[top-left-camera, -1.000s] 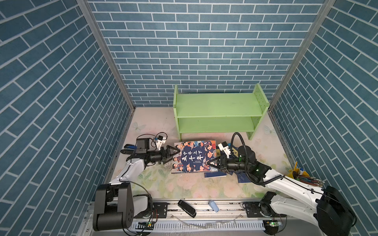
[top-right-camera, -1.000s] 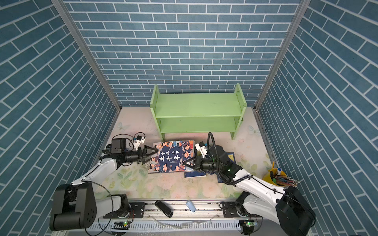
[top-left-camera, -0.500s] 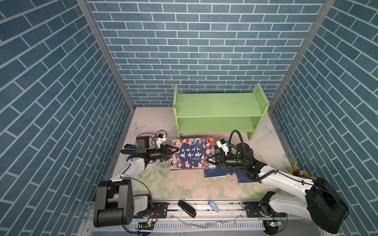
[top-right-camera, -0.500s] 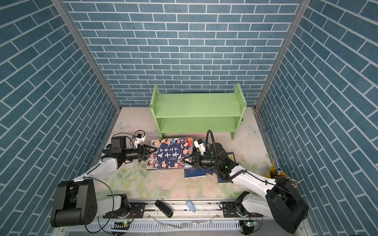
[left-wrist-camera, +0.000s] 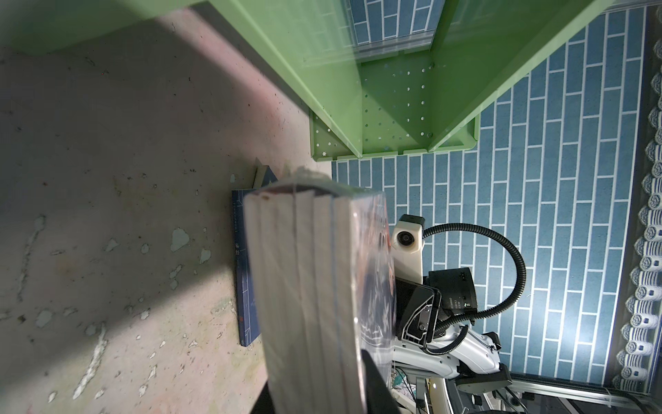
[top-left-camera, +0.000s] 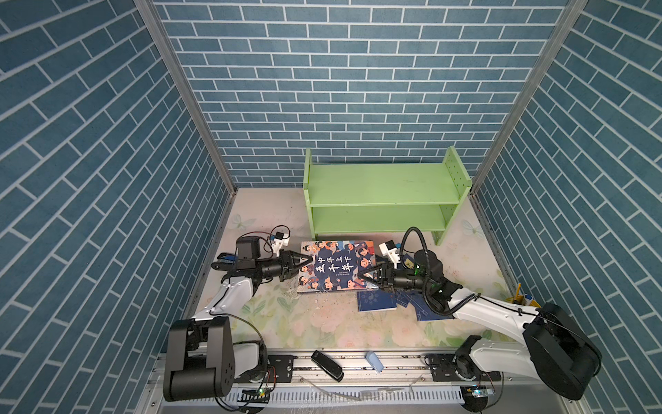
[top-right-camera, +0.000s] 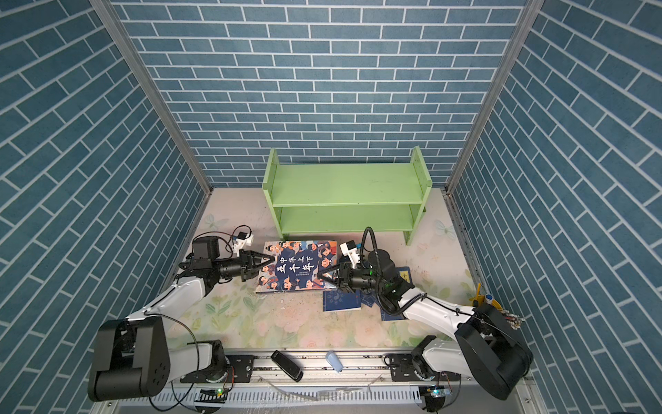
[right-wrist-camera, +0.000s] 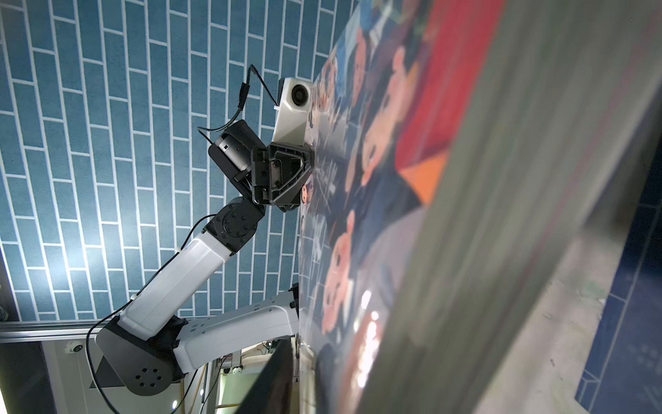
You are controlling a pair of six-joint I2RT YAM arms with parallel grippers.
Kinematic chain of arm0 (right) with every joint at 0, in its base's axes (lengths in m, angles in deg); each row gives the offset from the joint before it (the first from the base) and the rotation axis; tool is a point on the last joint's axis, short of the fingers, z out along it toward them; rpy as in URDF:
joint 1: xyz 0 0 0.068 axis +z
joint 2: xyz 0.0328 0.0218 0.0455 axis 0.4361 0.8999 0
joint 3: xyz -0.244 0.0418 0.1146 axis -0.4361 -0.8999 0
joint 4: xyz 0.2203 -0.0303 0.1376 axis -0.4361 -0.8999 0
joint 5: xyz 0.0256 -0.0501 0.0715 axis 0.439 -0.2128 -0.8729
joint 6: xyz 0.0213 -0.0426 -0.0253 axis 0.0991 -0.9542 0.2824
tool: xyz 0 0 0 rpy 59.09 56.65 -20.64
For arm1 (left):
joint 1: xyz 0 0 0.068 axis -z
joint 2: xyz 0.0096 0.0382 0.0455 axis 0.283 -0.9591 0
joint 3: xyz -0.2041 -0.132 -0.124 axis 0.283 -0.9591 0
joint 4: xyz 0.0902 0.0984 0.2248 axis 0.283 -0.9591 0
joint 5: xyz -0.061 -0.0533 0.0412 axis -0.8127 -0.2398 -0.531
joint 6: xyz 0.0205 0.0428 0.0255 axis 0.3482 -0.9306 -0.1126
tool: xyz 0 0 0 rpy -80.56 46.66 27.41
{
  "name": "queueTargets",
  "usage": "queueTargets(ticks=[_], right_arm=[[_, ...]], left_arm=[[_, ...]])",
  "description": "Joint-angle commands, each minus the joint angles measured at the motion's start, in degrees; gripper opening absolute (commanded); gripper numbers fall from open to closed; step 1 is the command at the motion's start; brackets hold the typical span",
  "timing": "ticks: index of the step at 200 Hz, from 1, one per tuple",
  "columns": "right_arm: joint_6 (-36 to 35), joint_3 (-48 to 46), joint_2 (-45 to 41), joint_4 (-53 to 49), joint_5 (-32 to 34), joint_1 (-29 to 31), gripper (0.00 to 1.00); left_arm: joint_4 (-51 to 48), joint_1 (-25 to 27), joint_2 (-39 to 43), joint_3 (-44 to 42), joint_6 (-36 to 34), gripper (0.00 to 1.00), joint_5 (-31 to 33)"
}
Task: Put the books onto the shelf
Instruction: 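Lift the thick book with both grippers and carry it toward the green shelf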
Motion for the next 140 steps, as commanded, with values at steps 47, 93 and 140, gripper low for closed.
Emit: queueTargets(ticks=[47, 93, 140], right_arm=[[3.4, -0.9, 1.3, 18.3, 1.1, 0.5, 0.47], [3.4, -0.7, 1.9, 18.5, 0.8, 0.5, 0.24], [2.5, -1.5, 2.1, 20.1, 2.6, -0.4, 0.00]], left_arm=[[7.4, 1.1, 0.6, 2.4, 1.6, 0.00, 1.3], [7.9, 1.8, -0.3, 2.9, 1.7, 0.00, 1.5], [-5.0, 1.9, -0.4, 4.9, -7.6, 0.58, 4.9]])
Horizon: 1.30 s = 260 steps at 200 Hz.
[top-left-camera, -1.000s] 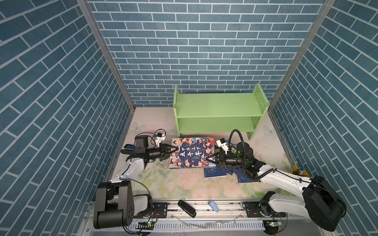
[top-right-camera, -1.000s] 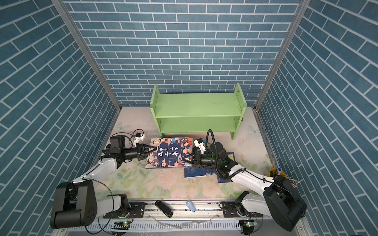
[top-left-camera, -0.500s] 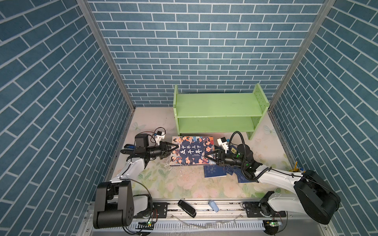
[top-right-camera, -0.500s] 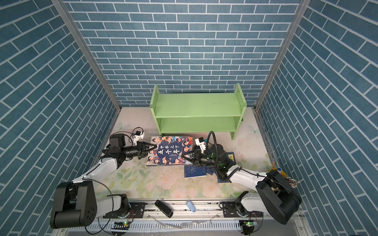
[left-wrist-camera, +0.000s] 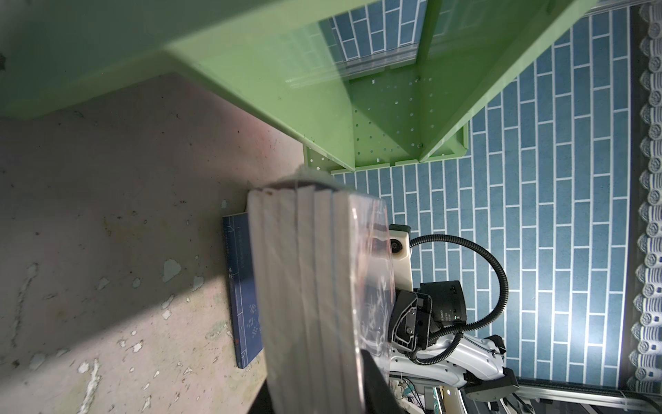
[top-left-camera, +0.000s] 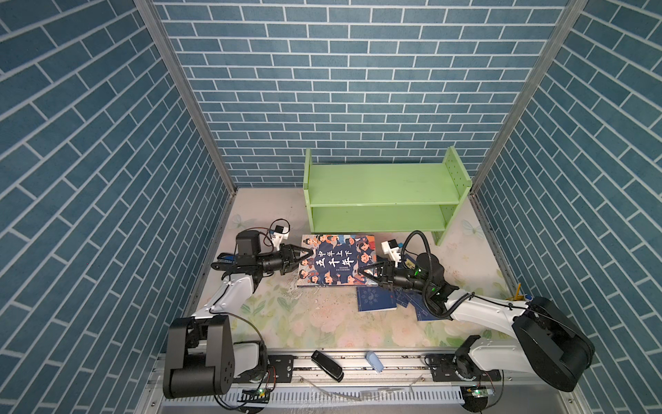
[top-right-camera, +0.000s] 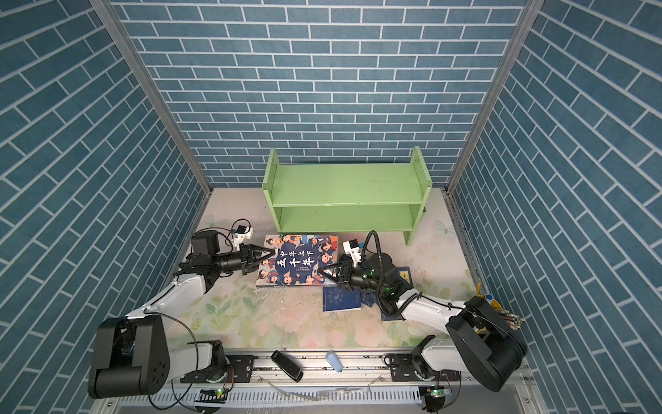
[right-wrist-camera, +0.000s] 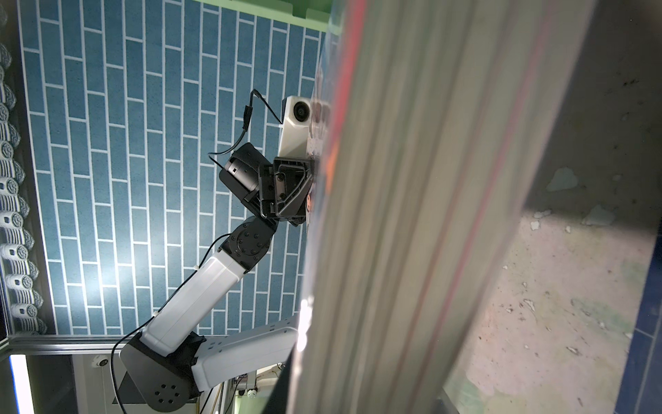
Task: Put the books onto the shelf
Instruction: 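Lift the thick book with both grippers and carry it toward the green shelf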
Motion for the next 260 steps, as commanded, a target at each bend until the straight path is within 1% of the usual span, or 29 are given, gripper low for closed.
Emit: queueTargets(ticks=[1, 8, 18, 29, 42, 52, 85, 122, 143, 187, 260], right_arm=[[-2.7, 0.4, -0.4, 10.7, 0.3, -0.4, 0.00], [-2.7, 0.2, -0.4, 11.1, 0.4, -0.8, 0.00], [-2.6, -0.1, -0.7, 11.6, 0.1, -1.8, 0.00], [-2.5, -0.5, -1.4, 12.0, 0.1, -2.8, 0.00], [-2.6, -0.6, -2.5, 11.8, -0.3, -3.8, 0.00], [-2.7, -0.3, -3.4, 11.5, -0.8, -4.4, 0.00], [-4.1, 1.9, -5.5, 7.9, -2.9, -5.6, 0.00], [-5.4, 2.0, -8.0, 3.9, -3.7, -7.2, 0.00], [-5.6, 2.6, -8.4, 3.5, -4.3, -8.2, 0.00], [-5.8, 5.0, -7.3, 3.4, -5.9, -10.0, 0.00], [-5.1, 8.6, -1.5, 6.9, -8.1, -12.0, 0.00]], left_arm=[[-6.7, 0.8, 0.5, 2.1, -7.3, 0.59, 2.5], [-8.0, 0.8, 0.9, 2.1, -8.3, 0.67, 3.2], [-9.4, 0.8, 1.7, 1.9, -9.5, 0.73, 4.0], [-11.2, 0.5, 2.8, 1.9, -11.0, 0.77, 5.0], [-13.5, 0.1, 3.9, 2.0, -12.9, 0.79, 6.1], [-14.9, -0.3, 4.6, 2.1, -13.9, 0.80, 6.4], [-15.1, -1.3, 5.5, 2.1, -14.1, 0.80, 6.3], [-15.3, -1.7, 6.4, 2.1, -14.4, 0.81, 5.6], [-15.1, -1.8, 6.3, 2.0, -14.3, 0.81, 5.5], [-15.0, -1.9, 6.8, 1.9, -14.6, 0.81, 5.3], [-15.0, -2.3, 7.2, 1.7, -14.9, 0.81, 5.1]])
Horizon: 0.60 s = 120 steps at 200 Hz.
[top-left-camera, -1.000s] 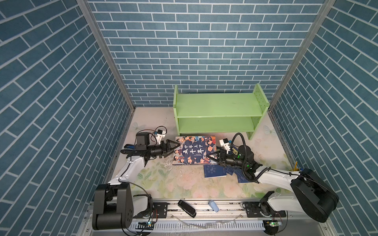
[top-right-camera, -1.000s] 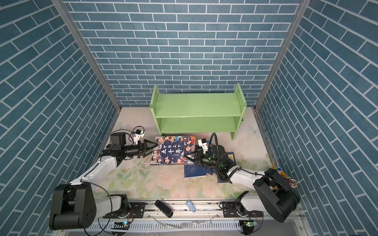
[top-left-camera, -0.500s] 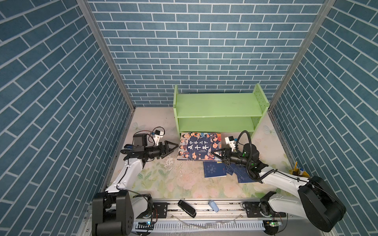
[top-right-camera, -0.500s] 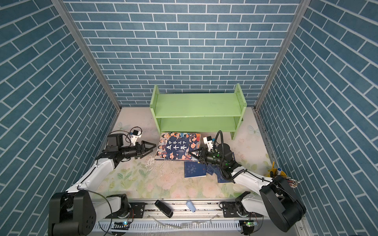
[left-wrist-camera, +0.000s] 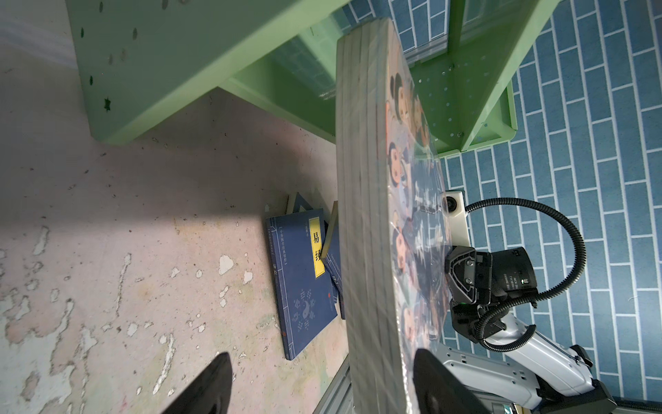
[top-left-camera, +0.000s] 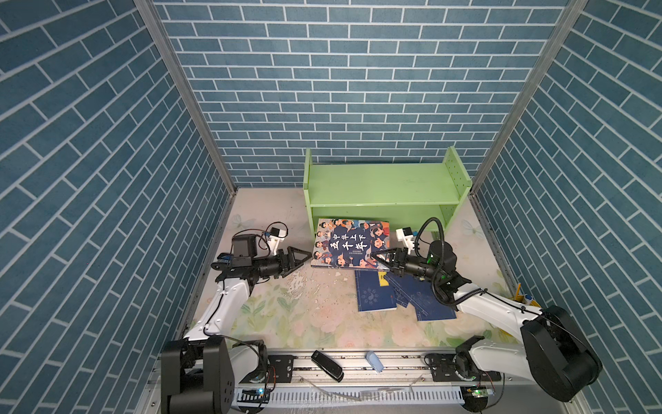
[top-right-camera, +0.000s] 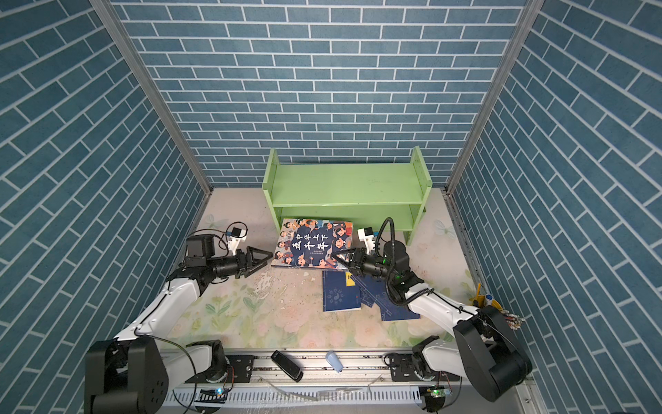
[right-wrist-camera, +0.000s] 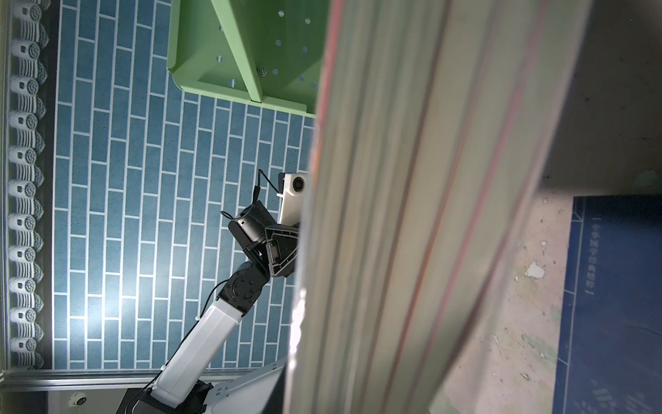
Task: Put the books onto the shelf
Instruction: 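Lift the thick book with both grippers and carry it toward the green shelf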
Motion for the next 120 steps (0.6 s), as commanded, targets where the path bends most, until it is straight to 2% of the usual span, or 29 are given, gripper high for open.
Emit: queueTargets(ticks=[1, 59, 120], right_arm=[[-2.5, 4.3, 0.7, 13.8, -3.0, -0.7, 0.00], [1.5, 5.4, 6.7, 22.0, -4.1, -2.7, 0.00], [1.6, 8.3, 11.1, 22.5, -5.5, -4.0, 0.00]], left_arm=[[-0.7, -0.4, 0.6, 0.8, -1.2, 0.81, -0.9], [-0.7, -0.4, 0.8, 0.6, -1.3, 0.81, -0.9], [0.1, -0.4, 0.9, 0.6, -0.1, 0.81, -1.4]])
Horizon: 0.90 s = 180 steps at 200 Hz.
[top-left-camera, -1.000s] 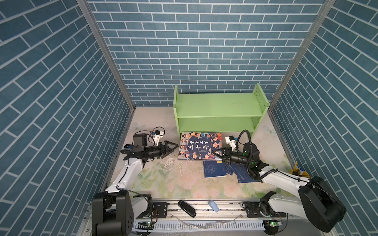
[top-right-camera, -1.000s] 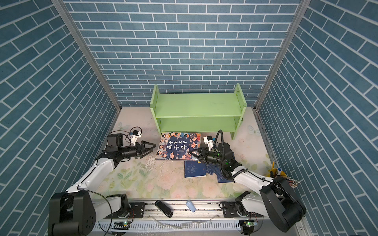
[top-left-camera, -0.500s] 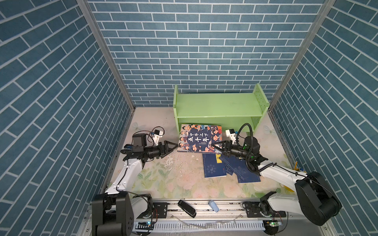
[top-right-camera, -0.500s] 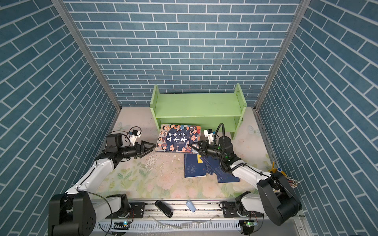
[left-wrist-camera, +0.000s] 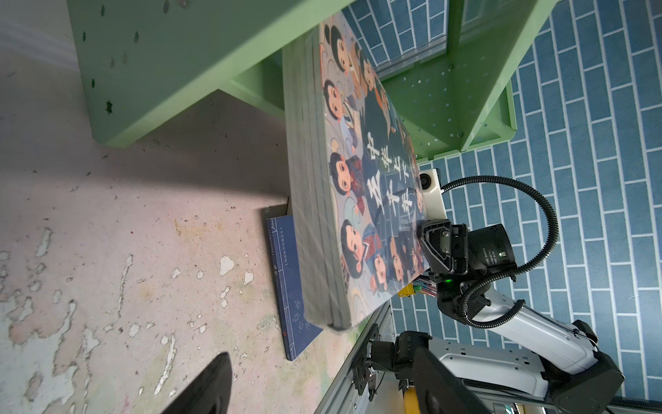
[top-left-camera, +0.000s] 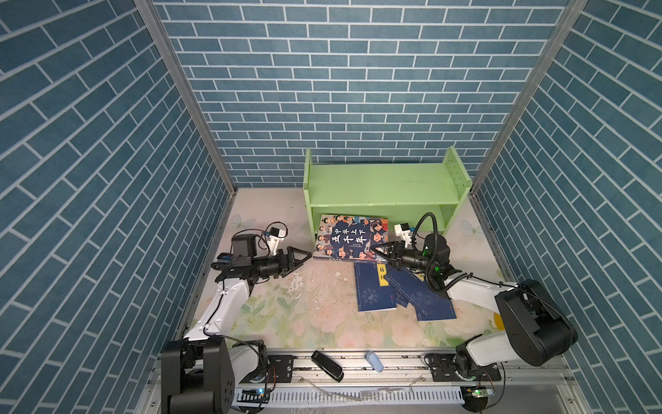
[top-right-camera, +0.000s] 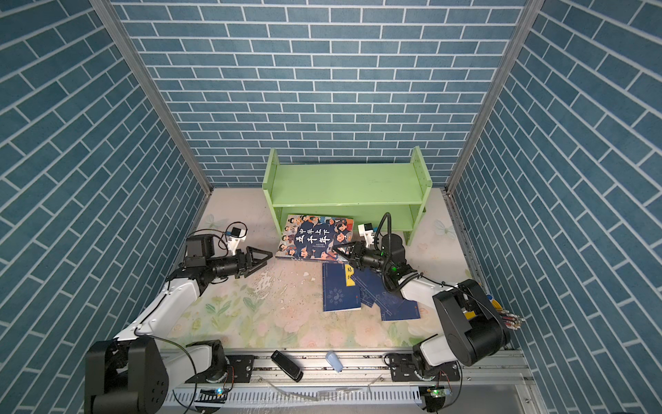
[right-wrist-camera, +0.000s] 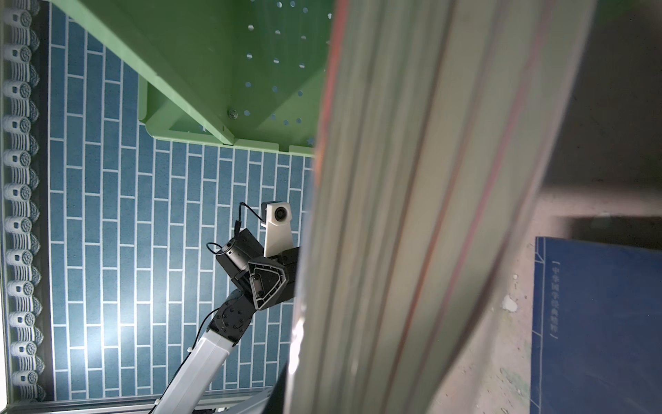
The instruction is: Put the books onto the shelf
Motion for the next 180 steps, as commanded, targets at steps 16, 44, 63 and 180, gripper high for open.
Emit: queueTargets(ticks=[16, 44, 63, 180], right_arm=[[-0.2, 5.7, 1.5, 15.7, -3.8, -0.7, 0.00], [1.6, 7.4, 5.1, 18.2, -6.0, -1.0, 0.00], [3.0, 7.9, 7.1, 20.6, -6.4, -1.4, 0.00], [5.4, 10.0, 11.6, 23.8, -8.5, -3.2, 0.00]], left_arm=[[0.9, -0.3, 0.8, 0.5, 0.7, 0.80, -1.4], [4.3, -0.3, 0.2, 0.0, 3.9, 0.78, -1.9], [9.2, -0.2, -0.6, -0.9, 8.5, 0.77, -2.7], [10.2, 2.5, -10.0, 3.7, 8.7, 0.70, 0.5]])
